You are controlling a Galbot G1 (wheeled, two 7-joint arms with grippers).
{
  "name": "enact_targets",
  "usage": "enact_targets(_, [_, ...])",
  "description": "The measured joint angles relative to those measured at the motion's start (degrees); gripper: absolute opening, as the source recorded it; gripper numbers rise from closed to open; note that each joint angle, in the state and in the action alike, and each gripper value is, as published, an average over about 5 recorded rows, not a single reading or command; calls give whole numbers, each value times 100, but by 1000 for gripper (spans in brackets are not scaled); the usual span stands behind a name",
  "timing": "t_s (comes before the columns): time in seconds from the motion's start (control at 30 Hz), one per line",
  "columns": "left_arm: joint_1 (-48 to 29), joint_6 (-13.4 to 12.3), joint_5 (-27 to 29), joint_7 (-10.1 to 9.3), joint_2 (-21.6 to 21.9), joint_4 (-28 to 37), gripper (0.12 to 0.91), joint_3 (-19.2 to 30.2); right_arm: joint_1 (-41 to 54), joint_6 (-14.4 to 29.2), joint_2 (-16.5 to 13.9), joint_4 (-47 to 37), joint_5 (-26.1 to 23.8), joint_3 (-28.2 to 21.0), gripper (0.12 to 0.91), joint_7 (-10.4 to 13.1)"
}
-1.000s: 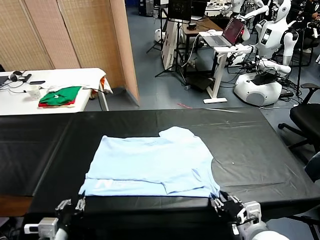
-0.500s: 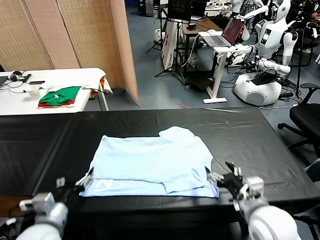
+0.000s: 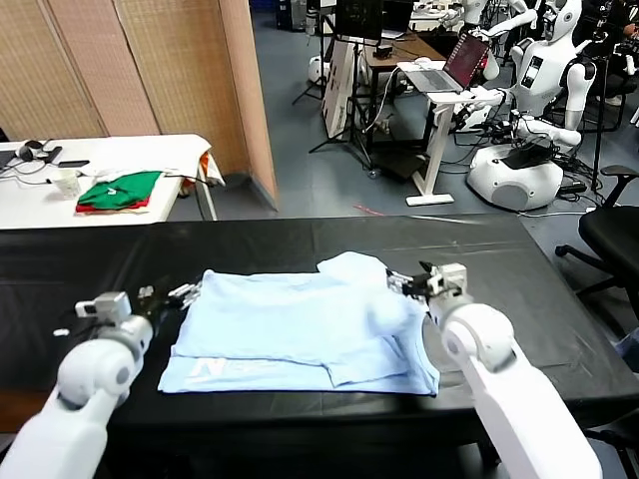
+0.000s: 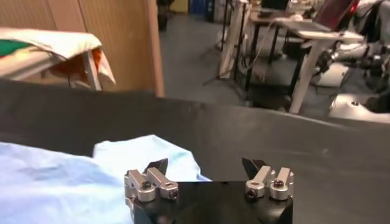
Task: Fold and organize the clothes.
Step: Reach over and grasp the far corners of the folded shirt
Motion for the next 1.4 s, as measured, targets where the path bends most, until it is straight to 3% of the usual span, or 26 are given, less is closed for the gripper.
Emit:
enact_targets(0.27, [-758, 91, -42, 183, 3, 851, 907, 545, 381, 0, 320, -687, -166, -131, 907, -34])
enact_targets(0.57, [-1078, 26, -7, 307, -37, 1334, 907, 773, 493, 0, 525, -1106, -314, -144, 906, -93])
enact_targets(0.67, [-1128, 17, 17, 364, -48, 1419, 907, 828, 497, 0, 557, -1172, -342, -142, 865, -132])
enact_targets(0.77, [-1170, 15, 67, 406, -71, 1492, 886, 876, 499, 1, 579, -1212, -357, -142, 773, -176])
enact_targets(0.87, [-1189, 22, 116, 413, -98, 1565, 775, 905, 498, 3, 596, -1235, -370, -144, 629, -217])
enact_targets(1.1, [-1165, 22, 170, 445, -110, 1628, 334, 917, 492, 6, 602, -1278, -439, -118, 216, -319])
enact_targets(1.23, [-1179, 17, 165, 459, -101, 1628, 165, 924, 431, 81, 577, -1206, -438, -73, 145, -384])
enact_targets(1.4, [-1191, -13, 121, 441, -100, 1559, 147, 903, 286, 691, 502, -1022, -469, -36, 142, -500])
